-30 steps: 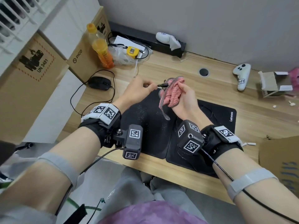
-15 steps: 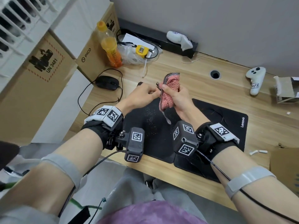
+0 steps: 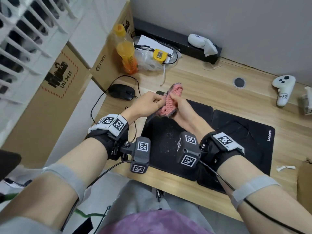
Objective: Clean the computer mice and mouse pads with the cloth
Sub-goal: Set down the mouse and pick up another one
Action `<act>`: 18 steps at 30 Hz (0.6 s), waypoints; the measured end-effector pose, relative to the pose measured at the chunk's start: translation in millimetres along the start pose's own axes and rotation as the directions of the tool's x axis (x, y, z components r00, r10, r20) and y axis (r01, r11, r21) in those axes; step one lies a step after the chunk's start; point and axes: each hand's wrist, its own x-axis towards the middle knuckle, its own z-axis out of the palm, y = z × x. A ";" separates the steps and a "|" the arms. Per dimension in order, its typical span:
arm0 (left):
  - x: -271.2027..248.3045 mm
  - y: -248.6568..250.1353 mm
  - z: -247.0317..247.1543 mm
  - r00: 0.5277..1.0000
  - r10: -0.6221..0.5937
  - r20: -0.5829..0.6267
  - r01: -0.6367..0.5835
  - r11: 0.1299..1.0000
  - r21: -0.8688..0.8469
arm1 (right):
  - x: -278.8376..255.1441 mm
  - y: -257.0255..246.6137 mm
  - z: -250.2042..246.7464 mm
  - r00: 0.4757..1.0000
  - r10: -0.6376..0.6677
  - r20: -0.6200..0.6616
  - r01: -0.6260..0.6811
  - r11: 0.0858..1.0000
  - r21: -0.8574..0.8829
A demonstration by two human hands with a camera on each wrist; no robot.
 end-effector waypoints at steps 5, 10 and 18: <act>3.3 -10.9 -11.1 1.000 -0.020 0.011 0.021 0.998 -0.064 | 11.8 -2.3 20.5 0.990 -0.112 -0.091 0.097 0.984 -0.148; 2.1 -19.2 -24.7 1.000 -0.021 0.003 0.022 0.995 -0.100 | 28.5 0.6 35.6 0.962 -0.171 -0.211 0.113 0.958 -0.264; 8.4 -44.6 -34.5 0.993 -0.094 -0.066 0.090 0.994 -0.068 | 42.1 4.2 47.5 0.912 -0.275 -0.306 0.105 0.876 -0.471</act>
